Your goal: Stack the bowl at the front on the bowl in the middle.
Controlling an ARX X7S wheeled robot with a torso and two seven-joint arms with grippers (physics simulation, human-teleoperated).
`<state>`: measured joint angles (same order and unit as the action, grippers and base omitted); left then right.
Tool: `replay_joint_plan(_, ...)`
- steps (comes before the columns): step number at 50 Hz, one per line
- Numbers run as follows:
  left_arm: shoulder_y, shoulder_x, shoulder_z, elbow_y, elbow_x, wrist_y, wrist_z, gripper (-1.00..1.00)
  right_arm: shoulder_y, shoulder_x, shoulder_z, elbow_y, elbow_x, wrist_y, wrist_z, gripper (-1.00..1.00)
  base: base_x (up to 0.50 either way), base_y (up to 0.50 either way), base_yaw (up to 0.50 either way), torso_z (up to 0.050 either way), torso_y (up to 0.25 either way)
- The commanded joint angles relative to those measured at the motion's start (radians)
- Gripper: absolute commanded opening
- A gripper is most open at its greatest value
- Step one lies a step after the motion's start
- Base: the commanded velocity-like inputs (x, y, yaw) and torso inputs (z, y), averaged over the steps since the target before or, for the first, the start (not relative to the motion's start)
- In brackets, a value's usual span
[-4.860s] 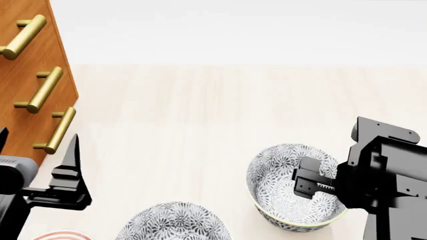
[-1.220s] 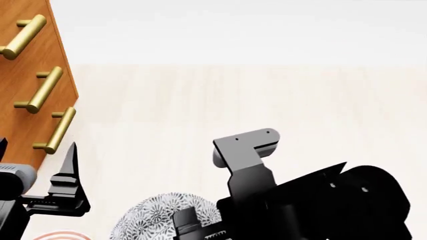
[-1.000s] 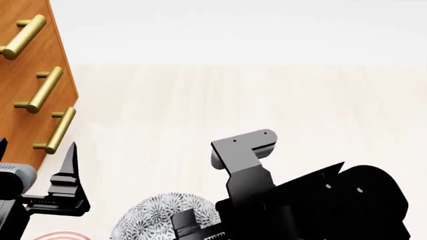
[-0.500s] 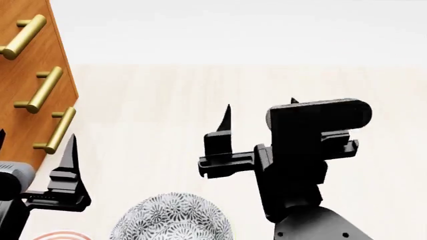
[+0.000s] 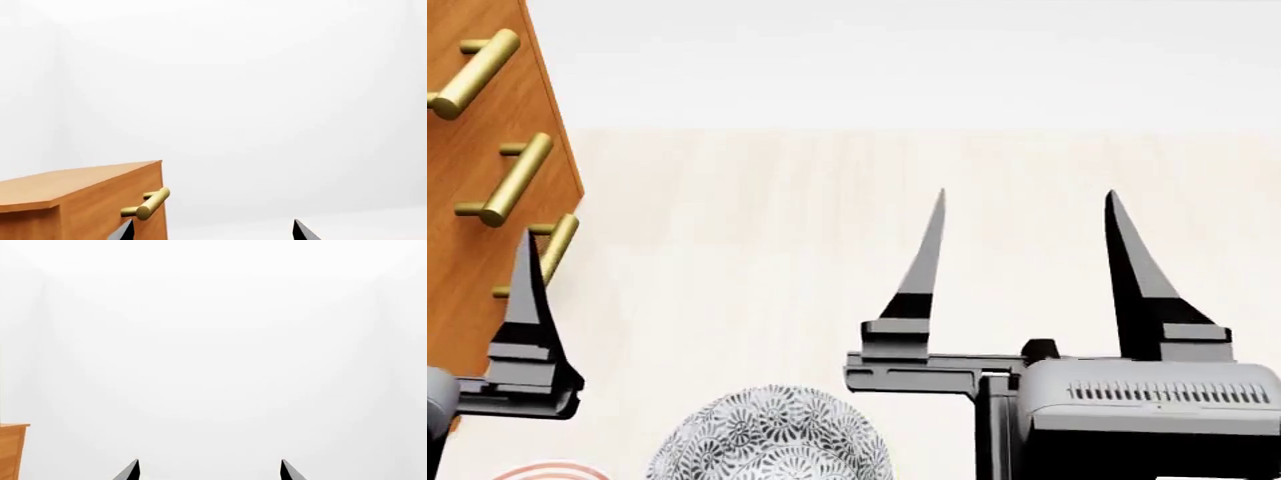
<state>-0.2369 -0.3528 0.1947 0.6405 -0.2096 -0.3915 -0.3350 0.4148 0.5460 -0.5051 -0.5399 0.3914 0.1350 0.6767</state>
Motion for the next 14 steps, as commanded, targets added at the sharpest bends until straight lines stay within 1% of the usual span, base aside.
replay_joint_plan(1, 0.011, -0.005, 0.018, -0.003, 0.039, 0.057, -0.008, 1.0, -0.038, 0.003, -0.002, -0.016, -0.071, -0.059, 0.023, 1.0, 0.0, 0.0, 0.0, 0.0, 0.0)
replay_joint_plan(14, 0.012, -0.004, 0.033, -0.015, 0.048, 0.063, -0.013, 1.0, -0.032, -0.001, -0.007, -0.003, -0.076, -0.045, 0.027, 1.0, 0.0, 0.0, 0.0, 0.0, 0.0)
